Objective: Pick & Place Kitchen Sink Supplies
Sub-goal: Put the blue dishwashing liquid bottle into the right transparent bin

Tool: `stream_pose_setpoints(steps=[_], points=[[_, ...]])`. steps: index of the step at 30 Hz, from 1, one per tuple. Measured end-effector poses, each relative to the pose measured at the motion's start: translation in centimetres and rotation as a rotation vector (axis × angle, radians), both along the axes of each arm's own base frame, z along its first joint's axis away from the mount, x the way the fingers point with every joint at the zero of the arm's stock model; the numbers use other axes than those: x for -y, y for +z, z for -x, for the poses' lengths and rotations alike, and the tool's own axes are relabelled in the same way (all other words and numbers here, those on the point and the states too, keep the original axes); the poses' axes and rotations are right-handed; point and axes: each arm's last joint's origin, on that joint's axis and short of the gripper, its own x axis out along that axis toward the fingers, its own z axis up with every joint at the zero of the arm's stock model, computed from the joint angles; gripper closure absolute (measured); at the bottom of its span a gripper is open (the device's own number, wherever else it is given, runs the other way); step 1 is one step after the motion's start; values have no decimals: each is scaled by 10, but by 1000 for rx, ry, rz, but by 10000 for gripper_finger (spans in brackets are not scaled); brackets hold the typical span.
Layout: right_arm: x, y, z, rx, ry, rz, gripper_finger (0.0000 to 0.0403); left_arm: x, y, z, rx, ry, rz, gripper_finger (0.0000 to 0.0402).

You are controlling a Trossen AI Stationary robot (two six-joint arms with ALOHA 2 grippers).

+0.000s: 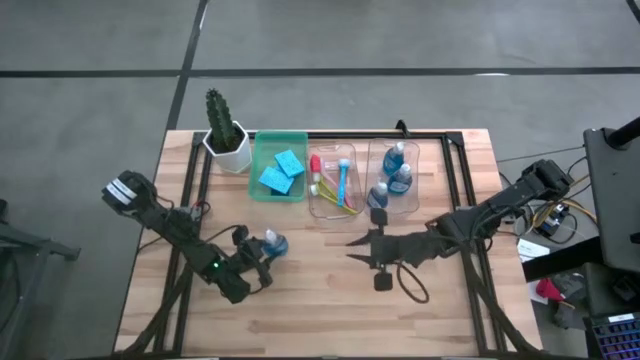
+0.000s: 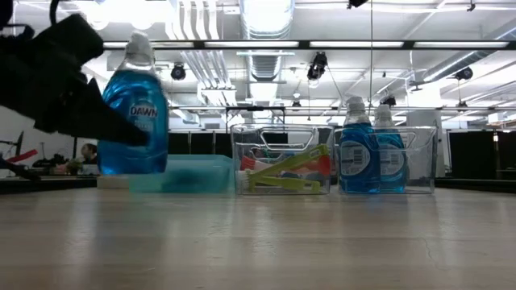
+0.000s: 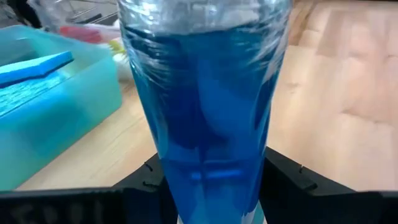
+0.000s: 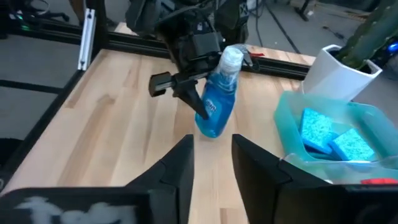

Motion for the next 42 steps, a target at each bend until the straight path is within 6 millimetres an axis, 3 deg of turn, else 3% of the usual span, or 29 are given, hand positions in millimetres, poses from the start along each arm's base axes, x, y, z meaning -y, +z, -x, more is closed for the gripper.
stream_pose_setpoints(steps=[10, 15, 29, 42], points=[[11, 1, -5, 5, -18, -15, 197, 11, 35, -33, 3, -65, 5, 236], [17, 4, -10, 34, -14, -38, 164, 14, 56, -49, 12, -95, -23, 236], [37, 19, -24, 159, 131, -137, 168, 6, 92, -80, 29, -182, 18, 236], [50, 21, -30, 185, 162, -223, 166, -7, 121, -103, 47, -264, 3, 236]])
